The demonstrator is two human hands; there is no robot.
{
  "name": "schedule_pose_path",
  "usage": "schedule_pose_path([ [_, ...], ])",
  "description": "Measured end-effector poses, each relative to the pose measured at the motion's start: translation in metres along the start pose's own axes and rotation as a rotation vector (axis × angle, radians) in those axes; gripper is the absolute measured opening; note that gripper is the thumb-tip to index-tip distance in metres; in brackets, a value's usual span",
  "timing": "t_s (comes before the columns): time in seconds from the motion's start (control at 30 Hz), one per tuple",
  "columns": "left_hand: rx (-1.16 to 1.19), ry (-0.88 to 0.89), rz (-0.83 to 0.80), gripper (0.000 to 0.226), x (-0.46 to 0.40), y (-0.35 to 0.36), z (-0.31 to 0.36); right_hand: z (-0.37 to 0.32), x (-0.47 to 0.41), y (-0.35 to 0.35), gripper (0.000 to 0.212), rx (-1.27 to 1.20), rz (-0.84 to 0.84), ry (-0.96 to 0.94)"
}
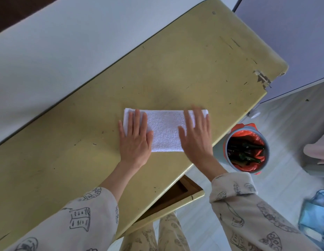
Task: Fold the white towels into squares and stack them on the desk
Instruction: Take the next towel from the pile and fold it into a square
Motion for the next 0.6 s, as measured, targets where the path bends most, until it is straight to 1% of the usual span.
schedule_pose_path([
  [0.03, -0.001, 0.005, -0.008, 0.057, -0.001, 0.001, -0.001, -0.005, 0.005, 0.011, 0.051, 0.005, -0.072, -0.033],
  [0.1, -0.006, 0.023, -0.03, 0.057, 0.0, 0.001, -0.003, 0.007, 0.014, 0.027, 0.06, 0.005, -0.183, 0.03],
  [0.17, -0.026, 0.028, -0.06, 0.059, 0.0, 0.0, -0.011, 0.022, 0.017, 0.031, 0.063, 0.041, -0.208, 0.063],
  [0.23, -0.043, -0.011, -0.083, 0.061, 0.0, -0.001, -0.025, 0.027, 0.019, 0.031, 0.065, 0.074, -0.225, 0.038],
  [0.3, -0.027, -0.121, -0.094, 0.062, -0.001, -0.005, -0.043, 0.023, 0.018, 0.03, 0.066, 0.083, -0.246, 0.033],
  [0.33, -0.005, -0.203, -0.087, 0.061, 0.0, -0.009, -0.053, 0.022, 0.018, 0.029, 0.065, 0.094, -0.244, 0.045],
  [0.4, 0.064, -0.338, -0.007, 0.054, 0.001, -0.026, -0.064, 0.017, 0.015, 0.026, 0.063, 0.123, -0.219, 0.064],
  [0.47, 0.098, -0.404, 0.089, 0.042, 0.0, -0.043, -0.065, 0.005, 0.013, 0.023, 0.059, 0.152, -0.187, 0.028],
  [0.53, 0.158, -0.512, 0.066, 0.038, 0.0, -0.045, -0.065, -0.008, 0.016, 0.027, 0.058, 0.159, -0.179, -0.032],
  [0.6, 0.218, -0.641, -0.013, 0.043, -0.001, -0.038, -0.064, -0.016, 0.019, 0.033, 0.059, 0.142, -0.188, -0.063],
])
Point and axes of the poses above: each hand's wrist, its own x-axis away from the middle knuckle, its own y-axis out of the palm, z = x × y, the point moved 8 cm from there along -x, towards the middle knuckle, and after that the axes turned 13 degrees about z, right-handed, at the moved point
